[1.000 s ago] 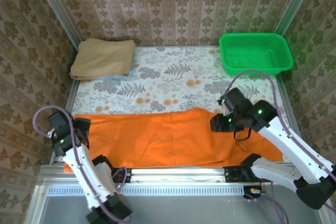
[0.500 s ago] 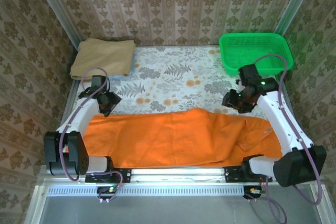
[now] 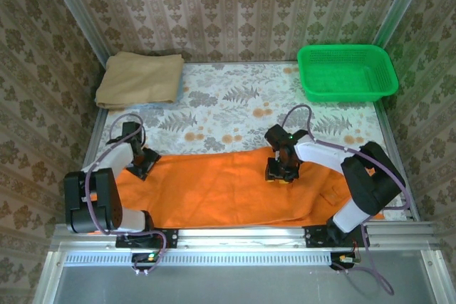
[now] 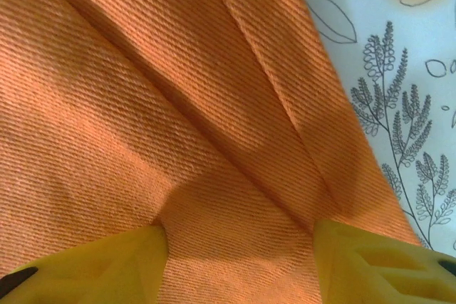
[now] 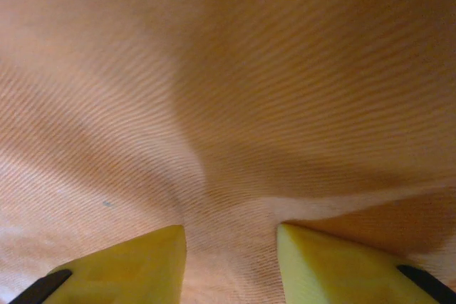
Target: Fold and stack the trousers
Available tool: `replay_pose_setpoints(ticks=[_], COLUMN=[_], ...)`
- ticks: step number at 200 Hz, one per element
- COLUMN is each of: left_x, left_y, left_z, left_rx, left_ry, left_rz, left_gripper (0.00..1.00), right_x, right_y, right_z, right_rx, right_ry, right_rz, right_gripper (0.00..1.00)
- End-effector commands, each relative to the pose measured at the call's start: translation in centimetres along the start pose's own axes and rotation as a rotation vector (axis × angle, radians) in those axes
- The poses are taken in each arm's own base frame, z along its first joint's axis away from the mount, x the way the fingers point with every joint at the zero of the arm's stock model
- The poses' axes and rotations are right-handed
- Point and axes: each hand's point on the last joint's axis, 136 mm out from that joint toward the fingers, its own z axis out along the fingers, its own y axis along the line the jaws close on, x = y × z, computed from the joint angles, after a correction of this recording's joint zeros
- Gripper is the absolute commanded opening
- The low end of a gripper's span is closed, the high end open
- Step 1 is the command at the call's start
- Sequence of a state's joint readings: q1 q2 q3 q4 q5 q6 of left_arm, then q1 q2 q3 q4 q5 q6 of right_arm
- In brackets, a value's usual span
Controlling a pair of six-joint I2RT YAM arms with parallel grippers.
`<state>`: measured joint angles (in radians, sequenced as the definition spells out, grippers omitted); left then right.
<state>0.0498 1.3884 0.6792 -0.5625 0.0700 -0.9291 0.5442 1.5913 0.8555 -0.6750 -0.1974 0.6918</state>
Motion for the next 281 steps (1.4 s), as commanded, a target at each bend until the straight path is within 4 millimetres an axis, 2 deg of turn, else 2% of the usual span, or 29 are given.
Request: replay_pose_setpoints(ticks=[1, 14, 32, 46, 67, 78, 112, 127, 156, 176, 194, 205, 207, 224, 236, 244, 252, 254, 266, 281], left_x=[-0.4, -0.7, -1.7, -2.5, -3.6, -4.5, -7.7, -8.9, -11.3, -12.8, -13.3, -13.1, -13.1, -12.1, -11.1, -10.2, -9.2, -9.0, -7.2, -4.5], left_y=[0.4, 0.7, 0.6, 0.3, -1.1, -2.5, -3.9, -4.5, -4.1, -3.9, -4.8, -5.9, -6.1, -8.2, -9.7, -10.8, -11.6, -11.8, -13.1, -14.7], left_z=[1.0, 1.6, 2.3, 2.7, 3.6, 3.9, 4.9, 5.1, 4.7, 4.2, 3.1, 2.1, 1.9, -0.1, -1.6, -2.4, -3.1, -3.2, -3.8, -4.5], left_rx=[0.005, 0.012, 0.024, 0.013, 0.017, 0.041, -0.003, 0.001, -0.010, 0.012, 0.062, 0.100, 0.105, 0.161, 0.192, 0.220, 0.237, 0.241, 0.279, 0.323], left_ry=[0.000, 0.019, 0.026, 0.023, 0.022, 0.025, -0.015, -0.016, -0.075, -0.107, -0.127, -0.138, -0.142, -0.159, -0.171, -0.172, -0.161, -0.158, -0.140, -0.113], left_rz=[-0.058, -0.103, -0.135, -0.143, -0.145, -0.136, -0.133, -0.139, -0.160, -0.178, -0.159, -0.121, -0.116, -0.044, 0.009, 0.055, 0.090, 0.098, 0.153, 0.237], left_gripper=[0.58, 0.57, 0.56, 0.55, 0.55, 0.54, 0.54, 0.53, 0.52, 0.52, 0.51, 0.52, 0.52, 0.55, 0.57, 0.58, 0.59, 0.59, 0.60, 0.61], right_x=[-2.0, -2.9, -5.2, -6.6, -8.5, -9.3, -12.2, -13.5, -16.0, -17.1, -16.4, -15.4, -15.1, -12.9, -10.9, -9.2, -8.2, -7.9, -6.1, -5.0], right_y=[-1.6, -2.4, -1.8, -1.3, -0.1, 0.4, 2.0, 2.9, 4.9, 5.1, 4.3, 3.0, 2.4, -1.2, -4.4, -7.2, -8.8, -9.1, -10.8, -11.2], right_z=[0.9, 1.2, 0.4, 0.6, 1.0, 1.0, 0.3, -0.3, -1.7, -4.0, -8.1, -10.7, -11.6, -13.8, -13.8, -13.1, -12.3, -12.7, -11.4, -10.1], right_rx=[0.014, 0.044, 0.037, 0.038, 0.031, 0.019, -0.013, -0.021, -0.076, -0.100, -0.107, -0.104, -0.105, -0.092, -0.068, -0.043, -0.041, -0.052, -0.057, -0.066], right_ry=[-0.036, -0.029, -0.070, -0.061, -0.058, -0.065, -0.093, -0.104, -0.116, -0.133, -0.184, -0.229, -0.246, -0.299, -0.305, -0.291, -0.272, -0.288, -0.273, -0.251], right_rz=[0.100, 0.119, 0.107, 0.090, 0.068, 0.063, 0.045, 0.019, -0.029, -0.046, -0.049, -0.019, -0.004, 0.103, 0.197, 0.287, 0.348, 0.358, 0.432, 0.458], right_gripper=[0.44, 0.44, 0.45, 0.45, 0.44, 0.44, 0.43, 0.43, 0.43, 0.43, 0.44, 0.45, 0.45, 0.46, 0.46, 0.44, 0.42, 0.42, 0.39, 0.36])
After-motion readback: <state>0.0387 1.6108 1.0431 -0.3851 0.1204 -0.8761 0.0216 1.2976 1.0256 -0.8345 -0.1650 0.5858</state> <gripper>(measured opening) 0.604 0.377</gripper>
